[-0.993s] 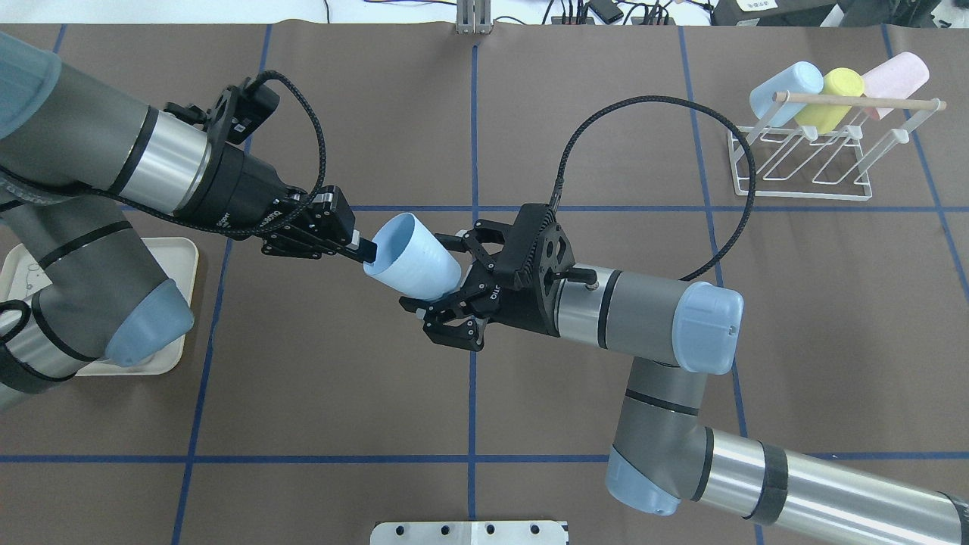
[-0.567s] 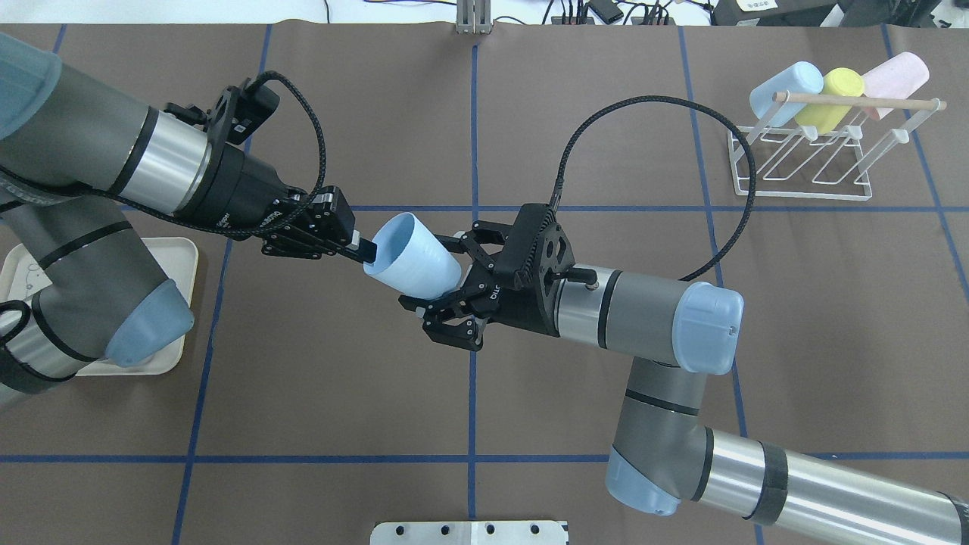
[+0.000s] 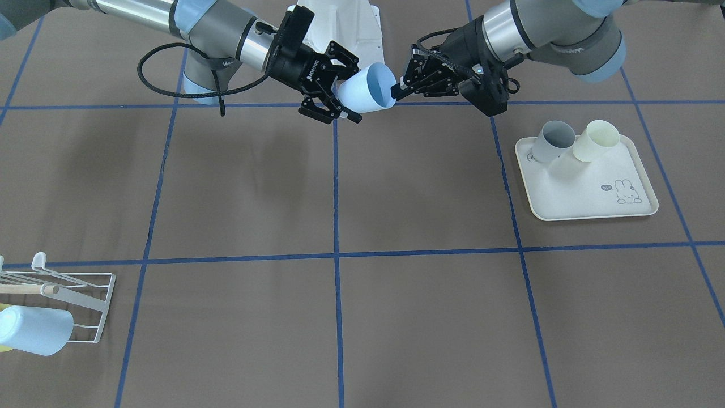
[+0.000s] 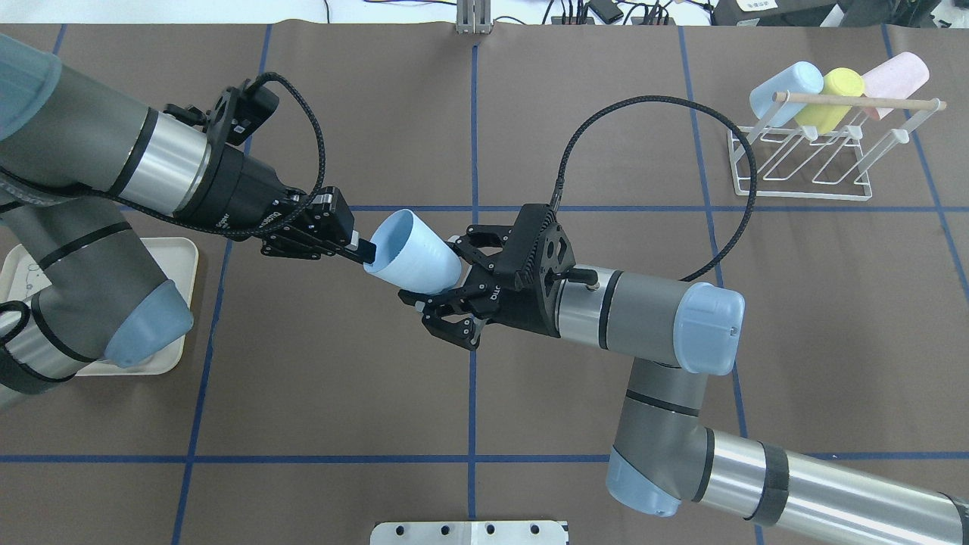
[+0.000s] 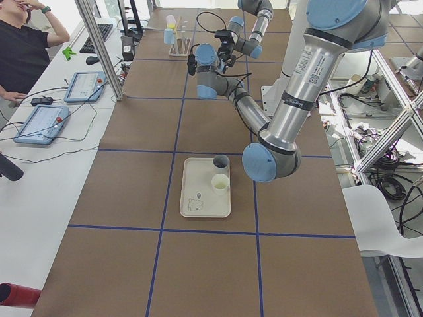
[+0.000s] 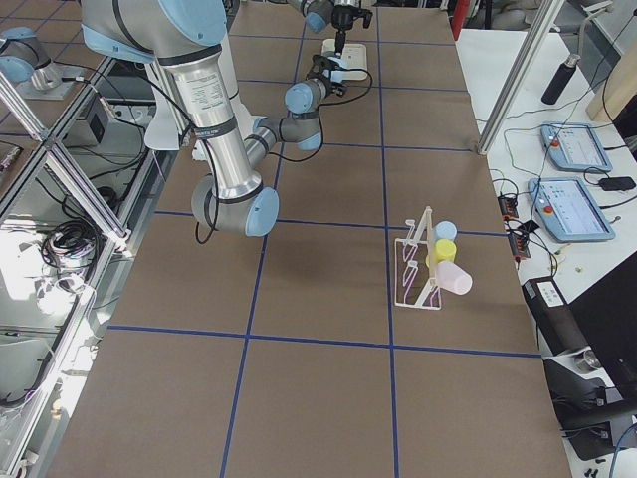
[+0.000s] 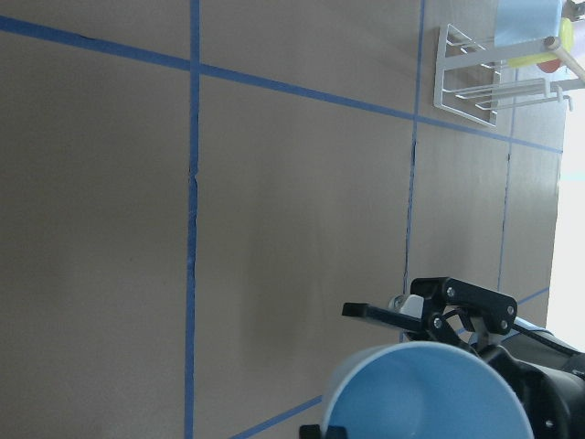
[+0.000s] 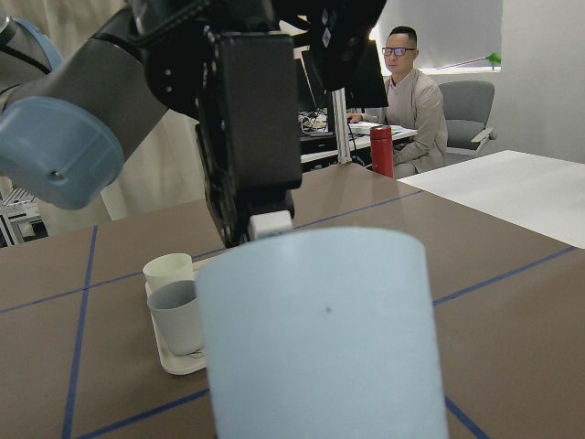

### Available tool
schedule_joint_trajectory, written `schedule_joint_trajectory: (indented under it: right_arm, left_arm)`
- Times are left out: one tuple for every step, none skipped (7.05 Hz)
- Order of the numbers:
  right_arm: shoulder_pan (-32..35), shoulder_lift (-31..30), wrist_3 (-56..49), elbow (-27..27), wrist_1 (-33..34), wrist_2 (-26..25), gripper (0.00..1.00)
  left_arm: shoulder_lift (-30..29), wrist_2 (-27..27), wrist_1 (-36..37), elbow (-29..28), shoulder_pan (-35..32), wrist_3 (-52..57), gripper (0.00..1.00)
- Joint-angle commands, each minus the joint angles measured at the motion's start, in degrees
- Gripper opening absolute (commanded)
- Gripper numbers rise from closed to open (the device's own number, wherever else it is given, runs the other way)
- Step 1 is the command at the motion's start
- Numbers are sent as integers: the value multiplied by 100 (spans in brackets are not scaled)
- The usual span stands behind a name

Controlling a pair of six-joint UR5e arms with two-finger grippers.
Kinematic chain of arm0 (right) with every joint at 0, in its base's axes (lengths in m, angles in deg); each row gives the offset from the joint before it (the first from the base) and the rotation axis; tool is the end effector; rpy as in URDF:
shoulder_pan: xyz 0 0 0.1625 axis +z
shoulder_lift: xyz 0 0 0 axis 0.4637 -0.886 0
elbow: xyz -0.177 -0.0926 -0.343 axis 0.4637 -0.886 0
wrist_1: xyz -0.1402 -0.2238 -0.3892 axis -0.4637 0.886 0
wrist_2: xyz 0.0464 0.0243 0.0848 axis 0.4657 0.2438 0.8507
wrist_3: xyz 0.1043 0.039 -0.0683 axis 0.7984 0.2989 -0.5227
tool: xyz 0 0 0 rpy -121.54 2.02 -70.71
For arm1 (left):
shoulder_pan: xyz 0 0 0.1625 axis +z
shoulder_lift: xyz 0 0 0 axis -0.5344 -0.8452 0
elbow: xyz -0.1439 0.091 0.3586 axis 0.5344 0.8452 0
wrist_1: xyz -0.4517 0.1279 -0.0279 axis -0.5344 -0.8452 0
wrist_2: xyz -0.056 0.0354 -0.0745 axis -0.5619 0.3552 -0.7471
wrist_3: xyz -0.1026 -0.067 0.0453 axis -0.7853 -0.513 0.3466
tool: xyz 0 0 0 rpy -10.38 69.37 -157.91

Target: Transfer IKEA cup to right arm and place on rack

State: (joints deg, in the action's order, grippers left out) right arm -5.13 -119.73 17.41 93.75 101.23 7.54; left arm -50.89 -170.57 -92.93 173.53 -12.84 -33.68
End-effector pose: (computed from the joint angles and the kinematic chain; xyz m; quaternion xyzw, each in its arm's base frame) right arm -0.5603 -0.3726 0.1161 0.5725 -0.5932 -0.2219 0.5206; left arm 0.3981 -0.4490 0.1275 -0.0314 0.7025 0.0180 0.7108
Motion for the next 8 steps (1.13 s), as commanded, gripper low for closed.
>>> schedule_joint_trajectory:
  right_arm:
    - [-9,0,-4,10,-1,1,51]
    - [-18,0,-4,10,-1,1,50]
    - [-18,0,-12,10,-1,9,50]
    - [-26,-9,-13,10,-1,9,50]
    - [-18,-9,-30,10,8,9,50]
    - [9,-35,-47,1,34,53,49]
    - [44,-61,-222,-8,113,71,44]
    - [174,-96,-406,10,383,71,44]
  left_arm:
    - [0,1,-2,0,-3,0,0]
    - [-9,1,-2,0,6,18,15]
    - [-9,1,-106,9,-3,27,99]
    - [0,1,-134,26,-3,9,100]
    - [0,-8,-116,35,-29,44,100]
    - [35,-17,-64,61,-151,44,100]
    - [88,18,-29,1,-344,53,100]
    - [184,36,172,9,-424,184,100]
